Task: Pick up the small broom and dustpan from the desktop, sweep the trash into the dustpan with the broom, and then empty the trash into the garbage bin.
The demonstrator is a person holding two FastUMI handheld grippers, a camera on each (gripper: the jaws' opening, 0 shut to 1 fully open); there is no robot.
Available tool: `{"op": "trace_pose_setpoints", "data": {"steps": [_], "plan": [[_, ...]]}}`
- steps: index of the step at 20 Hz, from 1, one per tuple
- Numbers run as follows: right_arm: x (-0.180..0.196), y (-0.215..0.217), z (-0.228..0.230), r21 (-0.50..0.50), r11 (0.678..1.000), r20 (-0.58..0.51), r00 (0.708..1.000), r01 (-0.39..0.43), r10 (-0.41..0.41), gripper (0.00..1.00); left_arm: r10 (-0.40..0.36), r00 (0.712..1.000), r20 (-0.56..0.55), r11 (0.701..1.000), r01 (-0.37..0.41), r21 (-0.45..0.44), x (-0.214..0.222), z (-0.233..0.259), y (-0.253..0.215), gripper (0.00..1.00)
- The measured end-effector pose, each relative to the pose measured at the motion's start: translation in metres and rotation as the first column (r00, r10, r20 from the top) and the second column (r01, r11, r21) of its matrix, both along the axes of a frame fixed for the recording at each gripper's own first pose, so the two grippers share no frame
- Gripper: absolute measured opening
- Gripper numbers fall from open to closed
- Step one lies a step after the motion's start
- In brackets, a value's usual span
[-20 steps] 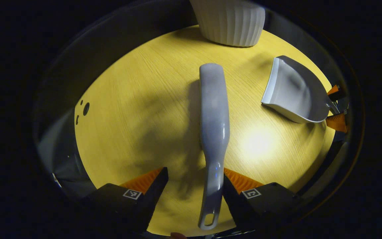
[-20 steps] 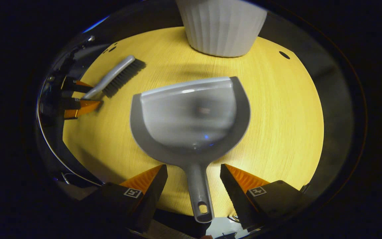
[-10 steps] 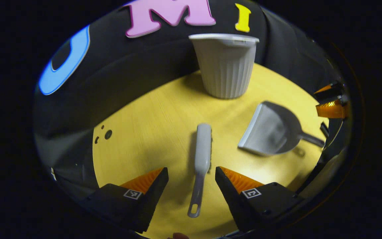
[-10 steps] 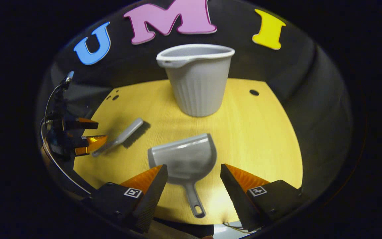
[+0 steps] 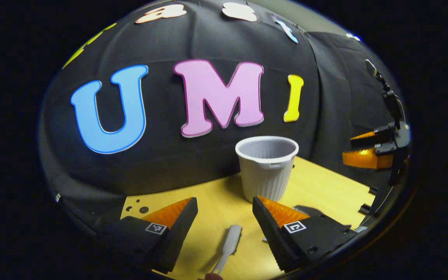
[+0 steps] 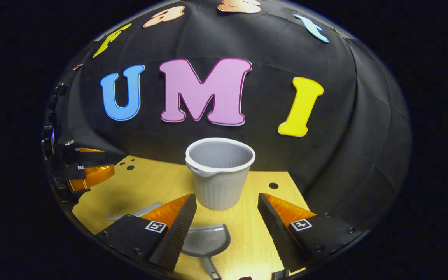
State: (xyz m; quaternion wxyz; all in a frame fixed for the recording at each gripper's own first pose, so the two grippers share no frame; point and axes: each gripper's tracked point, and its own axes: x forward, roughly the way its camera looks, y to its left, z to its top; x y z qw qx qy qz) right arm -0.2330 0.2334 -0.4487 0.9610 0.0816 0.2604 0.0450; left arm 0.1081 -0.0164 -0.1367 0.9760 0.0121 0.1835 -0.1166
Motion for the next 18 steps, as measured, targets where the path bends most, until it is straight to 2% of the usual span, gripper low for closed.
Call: {"op": "trace_pose_setpoints", "data": {"steps": [3,7,13,18], "plan": [[0.003,-0.003,0.032,-0.042,0.998,0.076,0.997,0.037,-0.034,0.98,0.024,0.997,0.069,0.998,-0.019,-0.062,-0.004,0.025,-0.001,0.93],[0.003,0.000,0.054,-0.028,0.997,0.122,0.990,0.069,-0.065,0.98,0.021,0.993,0.120,0.995,-0.008,-0.102,-0.012,0.045,-0.008,0.94],[0.009,0.003,0.053,-0.001,1.000,0.163,0.987,-0.018,0.018,0.98,0.089,0.992,0.094,0.990,-0.078,-0.114,-0.024,0.042,-0.017,0.94],[0.011,-0.006,0.050,-0.011,0.991,0.230,0.964,-0.135,0.134,0.98,0.237,0.967,0.090,0.971,-0.233,-0.051,-0.033,0.036,-0.014,0.94]]}}
